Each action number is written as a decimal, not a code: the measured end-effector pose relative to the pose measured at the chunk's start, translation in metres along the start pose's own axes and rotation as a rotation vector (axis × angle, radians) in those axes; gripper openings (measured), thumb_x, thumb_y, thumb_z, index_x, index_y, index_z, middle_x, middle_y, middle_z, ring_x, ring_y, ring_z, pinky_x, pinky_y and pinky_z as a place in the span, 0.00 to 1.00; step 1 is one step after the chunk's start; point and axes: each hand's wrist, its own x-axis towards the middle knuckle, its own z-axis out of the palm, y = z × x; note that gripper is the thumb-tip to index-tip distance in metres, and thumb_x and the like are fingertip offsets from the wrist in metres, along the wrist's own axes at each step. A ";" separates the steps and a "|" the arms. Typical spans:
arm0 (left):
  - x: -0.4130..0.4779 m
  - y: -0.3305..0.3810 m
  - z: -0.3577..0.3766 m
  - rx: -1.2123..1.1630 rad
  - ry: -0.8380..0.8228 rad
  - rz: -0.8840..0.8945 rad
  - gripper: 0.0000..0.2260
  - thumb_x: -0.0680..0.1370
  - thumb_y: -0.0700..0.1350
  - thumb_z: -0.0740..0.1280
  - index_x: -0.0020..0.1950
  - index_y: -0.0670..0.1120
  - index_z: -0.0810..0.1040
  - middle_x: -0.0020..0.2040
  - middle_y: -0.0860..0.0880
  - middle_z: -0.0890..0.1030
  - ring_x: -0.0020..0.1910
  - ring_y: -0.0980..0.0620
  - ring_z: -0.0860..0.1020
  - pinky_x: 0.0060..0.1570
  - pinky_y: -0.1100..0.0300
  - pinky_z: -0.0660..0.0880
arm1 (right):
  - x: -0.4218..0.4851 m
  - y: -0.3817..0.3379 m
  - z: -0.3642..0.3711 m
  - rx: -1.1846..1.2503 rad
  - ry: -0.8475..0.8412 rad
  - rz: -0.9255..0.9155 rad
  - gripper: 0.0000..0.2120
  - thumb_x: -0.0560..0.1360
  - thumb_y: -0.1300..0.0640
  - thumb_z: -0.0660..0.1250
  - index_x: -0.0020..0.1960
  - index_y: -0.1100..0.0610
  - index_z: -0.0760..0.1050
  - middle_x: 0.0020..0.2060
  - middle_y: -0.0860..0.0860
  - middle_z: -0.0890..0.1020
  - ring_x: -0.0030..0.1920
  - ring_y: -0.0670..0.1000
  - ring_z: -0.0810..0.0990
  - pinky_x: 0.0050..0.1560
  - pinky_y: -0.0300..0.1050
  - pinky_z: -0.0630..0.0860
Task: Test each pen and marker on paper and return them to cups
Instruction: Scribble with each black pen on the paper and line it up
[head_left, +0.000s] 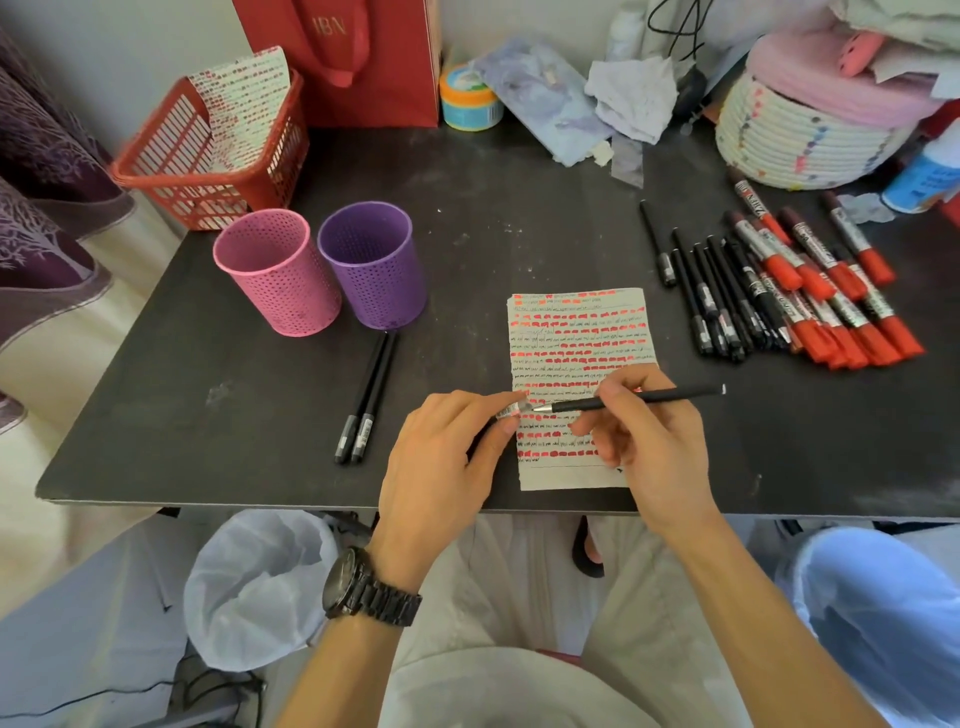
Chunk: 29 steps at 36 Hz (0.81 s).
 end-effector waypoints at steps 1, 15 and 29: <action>0.000 0.000 0.000 0.007 -0.003 0.000 0.15 0.84 0.57 0.59 0.65 0.56 0.79 0.54 0.60 0.81 0.53 0.60 0.74 0.55 0.68 0.67 | 0.000 0.000 0.000 -0.008 -0.002 -0.002 0.07 0.75 0.51 0.67 0.39 0.45 0.78 0.31 0.56 0.83 0.24 0.46 0.73 0.27 0.35 0.69; -0.001 0.001 -0.001 0.021 -0.009 0.012 0.15 0.83 0.56 0.60 0.66 0.56 0.80 0.53 0.58 0.80 0.50 0.57 0.74 0.51 0.63 0.70 | 0.002 0.003 -0.003 -0.005 0.036 0.016 0.06 0.77 0.54 0.65 0.43 0.55 0.75 0.31 0.55 0.83 0.24 0.47 0.72 0.27 0.36 0.68; -0.001 -0.001 0.004 0.084 0.040 0.110 0.14 0.82 0.54 0.63 0.61 0.53 0.84 0.49 0.56 0.82 0.48 0.51 0.77 0.48 0.54 0.73 | -0.006 0.007 0.005 -0.416 -0.050 -0.113 0.07 0.77 0.55 0.73 0.43 0.44 0.84 0.37 0.43 0.87 0.41 0.41 0.85 0.40 0.30 0.76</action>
